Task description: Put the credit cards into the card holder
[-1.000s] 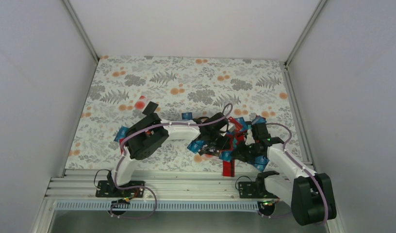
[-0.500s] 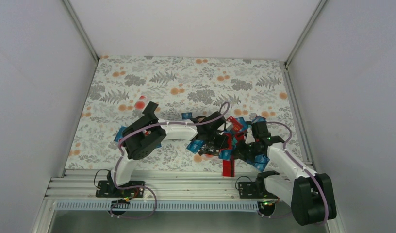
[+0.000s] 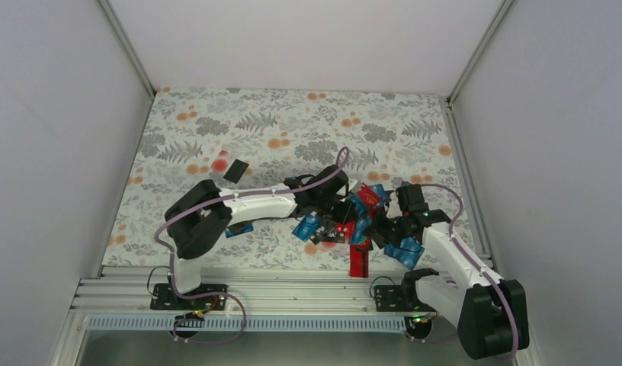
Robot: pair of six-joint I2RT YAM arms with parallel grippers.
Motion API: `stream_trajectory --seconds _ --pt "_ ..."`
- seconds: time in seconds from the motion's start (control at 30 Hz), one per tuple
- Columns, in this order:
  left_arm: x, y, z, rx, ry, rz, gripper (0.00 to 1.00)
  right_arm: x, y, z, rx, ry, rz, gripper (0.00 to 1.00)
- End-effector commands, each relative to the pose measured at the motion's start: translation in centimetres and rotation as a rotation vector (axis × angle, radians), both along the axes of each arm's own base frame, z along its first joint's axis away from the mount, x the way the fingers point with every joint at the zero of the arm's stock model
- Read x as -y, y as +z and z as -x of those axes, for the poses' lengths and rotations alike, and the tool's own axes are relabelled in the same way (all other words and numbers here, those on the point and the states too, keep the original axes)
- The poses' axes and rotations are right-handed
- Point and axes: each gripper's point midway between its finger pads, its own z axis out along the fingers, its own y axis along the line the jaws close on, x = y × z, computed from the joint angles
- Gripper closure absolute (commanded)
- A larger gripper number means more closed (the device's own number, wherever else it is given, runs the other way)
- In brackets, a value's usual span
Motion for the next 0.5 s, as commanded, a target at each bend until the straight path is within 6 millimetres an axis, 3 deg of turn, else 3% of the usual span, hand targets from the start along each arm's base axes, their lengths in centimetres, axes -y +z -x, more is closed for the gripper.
stream_trajectory --seconds 0.0,0.47 --pt "-0.9 1.8 -0.9 0.054 0.049 0.018 0.98 0.5 1.5 -1.0 0.044 -0.018 0.034 0.96" --pt "-4.8 5.6 -4.0 0.17 0.164 0.006 0.98 1.4 5.8 -4.0 0.177 -0.056 0.094 0.96"
